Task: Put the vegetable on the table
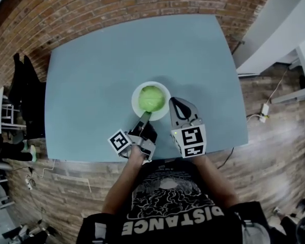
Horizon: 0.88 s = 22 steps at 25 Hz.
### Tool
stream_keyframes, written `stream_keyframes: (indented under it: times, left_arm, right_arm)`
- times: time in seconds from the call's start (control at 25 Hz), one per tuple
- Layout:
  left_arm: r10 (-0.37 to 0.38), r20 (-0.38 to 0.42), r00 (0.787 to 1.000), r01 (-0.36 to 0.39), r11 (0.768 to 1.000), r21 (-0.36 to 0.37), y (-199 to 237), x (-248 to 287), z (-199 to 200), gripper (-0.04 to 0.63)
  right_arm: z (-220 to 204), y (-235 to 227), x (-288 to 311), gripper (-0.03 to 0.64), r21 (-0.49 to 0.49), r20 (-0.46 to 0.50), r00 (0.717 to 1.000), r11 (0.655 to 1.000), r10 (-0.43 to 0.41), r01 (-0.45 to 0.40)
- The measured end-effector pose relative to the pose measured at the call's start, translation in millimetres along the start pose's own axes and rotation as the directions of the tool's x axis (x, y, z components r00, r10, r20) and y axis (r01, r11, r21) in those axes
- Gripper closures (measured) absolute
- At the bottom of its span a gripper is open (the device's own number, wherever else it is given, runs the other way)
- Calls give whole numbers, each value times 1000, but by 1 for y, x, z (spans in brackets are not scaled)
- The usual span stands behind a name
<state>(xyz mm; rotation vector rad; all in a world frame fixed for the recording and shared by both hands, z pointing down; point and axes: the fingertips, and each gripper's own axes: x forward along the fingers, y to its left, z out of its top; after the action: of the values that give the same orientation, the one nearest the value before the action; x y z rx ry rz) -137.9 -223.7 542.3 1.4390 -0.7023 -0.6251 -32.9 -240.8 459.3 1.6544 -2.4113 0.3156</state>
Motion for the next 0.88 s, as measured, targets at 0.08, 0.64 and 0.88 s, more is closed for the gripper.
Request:
stream_keyframes:
  times: [0.08,0.64,0.88]
  left_arm:
    - [22,-31,999,-22,1000,8,10,0,0,568]
    - [149,-144,978,-145,989,35,58,-6,-3,566]
    - [174,-170,970,-167,985,53,67,-1,-4,565]
  right_arm:
    - [-4,2,0,607,3,-8,1000,1000,-14,14]
    - [-30,8,-8,607,23,-52,995,996,-85,86]
    - [-31,10,-13,607,14,-50,994,995,-100,101]
